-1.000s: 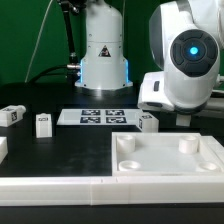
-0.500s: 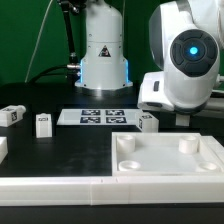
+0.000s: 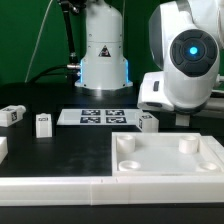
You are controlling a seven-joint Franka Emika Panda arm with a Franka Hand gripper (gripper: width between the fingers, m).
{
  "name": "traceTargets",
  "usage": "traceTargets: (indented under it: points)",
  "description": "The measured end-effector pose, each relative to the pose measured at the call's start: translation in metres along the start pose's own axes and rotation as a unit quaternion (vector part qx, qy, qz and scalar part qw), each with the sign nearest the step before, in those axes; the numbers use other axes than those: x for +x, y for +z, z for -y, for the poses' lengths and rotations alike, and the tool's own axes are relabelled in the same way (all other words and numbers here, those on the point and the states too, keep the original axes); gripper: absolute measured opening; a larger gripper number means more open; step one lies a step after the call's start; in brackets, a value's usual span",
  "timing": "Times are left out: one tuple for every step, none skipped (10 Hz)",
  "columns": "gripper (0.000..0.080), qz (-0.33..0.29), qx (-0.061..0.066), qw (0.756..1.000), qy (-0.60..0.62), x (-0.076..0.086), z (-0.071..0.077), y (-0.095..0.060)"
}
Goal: Assemble one leg
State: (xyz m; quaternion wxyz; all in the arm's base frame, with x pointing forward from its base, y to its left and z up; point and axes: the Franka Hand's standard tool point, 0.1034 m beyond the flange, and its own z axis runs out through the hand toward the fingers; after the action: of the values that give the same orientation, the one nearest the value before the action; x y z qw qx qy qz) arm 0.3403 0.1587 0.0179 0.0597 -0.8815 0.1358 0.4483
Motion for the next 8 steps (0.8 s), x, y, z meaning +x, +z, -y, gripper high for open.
traceTargets:
  points:
    - [0.0290, -0.005, 0.004, 1.000, 0.000, -0.009, -0.003, -0.016]
    - [0.0290, -0.023, 0.011, 1.000, -0.001, -0.019, -0.006, -0.036]
    - [0.0290, -0.019, 0.013, 1.000, 0.001, -0.032, -0.010, -0.049]
    - [0.0290, -0.043, 0.018, 0.999, 0.002, -0.031, -0.008, -0.057]
    - [0.0290, -0.101, 0.024, 0.995, -0.003, -0.024, -0.003, -0.057]
    - [0.0290, -0.134, 0.026, 0.991, -0.004, -0.026, -0.002, -0.056]
    - [0.0290, -0.186, 0.031, 0.982, -0.006, -0.023, 0.001, -0.059]
    - [0.0290, -0.223, 0.033, 0.974, -0.009, -0.024, 0.002, -0.059]
